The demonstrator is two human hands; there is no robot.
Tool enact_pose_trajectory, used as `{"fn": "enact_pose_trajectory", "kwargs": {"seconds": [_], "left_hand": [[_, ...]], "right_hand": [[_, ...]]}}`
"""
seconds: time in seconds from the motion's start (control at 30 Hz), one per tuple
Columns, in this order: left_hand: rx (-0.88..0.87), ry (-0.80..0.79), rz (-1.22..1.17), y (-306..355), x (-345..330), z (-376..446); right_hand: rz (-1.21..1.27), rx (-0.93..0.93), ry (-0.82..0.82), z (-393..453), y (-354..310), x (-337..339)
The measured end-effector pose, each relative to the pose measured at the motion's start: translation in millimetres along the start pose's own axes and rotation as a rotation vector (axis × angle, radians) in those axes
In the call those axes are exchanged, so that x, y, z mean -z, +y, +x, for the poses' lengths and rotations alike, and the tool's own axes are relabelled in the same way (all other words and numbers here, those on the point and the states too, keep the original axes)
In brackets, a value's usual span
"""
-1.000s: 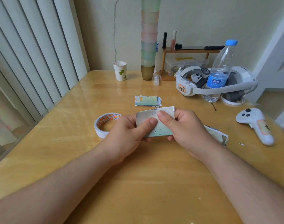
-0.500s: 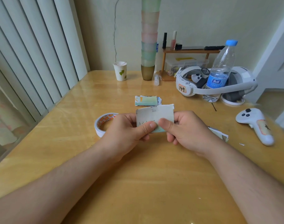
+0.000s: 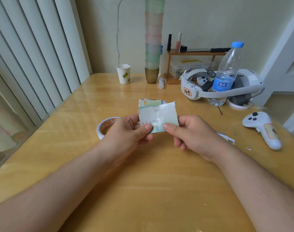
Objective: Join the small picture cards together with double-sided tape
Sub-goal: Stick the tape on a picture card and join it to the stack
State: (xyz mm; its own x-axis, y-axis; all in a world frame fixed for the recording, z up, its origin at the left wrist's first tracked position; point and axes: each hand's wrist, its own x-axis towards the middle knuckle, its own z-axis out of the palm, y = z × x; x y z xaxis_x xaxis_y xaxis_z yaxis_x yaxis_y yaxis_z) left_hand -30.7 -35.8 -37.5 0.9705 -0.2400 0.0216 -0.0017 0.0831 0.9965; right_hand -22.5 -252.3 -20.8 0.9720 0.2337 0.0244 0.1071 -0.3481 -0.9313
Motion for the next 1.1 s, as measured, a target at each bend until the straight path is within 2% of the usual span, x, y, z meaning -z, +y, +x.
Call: {"fn": "enact_pose_trajectory", "kwargs": {"seconds": [0.13,0.3,0.43,0.53,0.6,0.87,0.97,1.1], "left_hand": [[-0.001,0.029,0.0,0,-2,0],[-0.011,0.061,-0.034,0,-6,2],[-0.14,0.207,0.184,-2,-4,3],[-0.274,0.257,0.367,1,-1,2],[-0.3,0.291,0.453,6,1,2],[-0.133,0.353,0.452,40,17,26],[-0.108,0.367,0.527,53,24,52],[0.02,0.413,0.659,50,32,92]], "right_hand": [[0.068,0.079,0.146,5,1,1],[0.082,0.05,0.225,10,6,0],[0.013,0.065,0.252,9,7,0],[-0.068,0.082,0.234,9,11,-4],[-0.081,0.092,0.252,11,12,-6],[-0.017,0.056,0.382,31,-8,-7],[-0.198,0.1,0.404,60,-20,2],[-0.561,0.06,0.319,105,-18,4]]}}
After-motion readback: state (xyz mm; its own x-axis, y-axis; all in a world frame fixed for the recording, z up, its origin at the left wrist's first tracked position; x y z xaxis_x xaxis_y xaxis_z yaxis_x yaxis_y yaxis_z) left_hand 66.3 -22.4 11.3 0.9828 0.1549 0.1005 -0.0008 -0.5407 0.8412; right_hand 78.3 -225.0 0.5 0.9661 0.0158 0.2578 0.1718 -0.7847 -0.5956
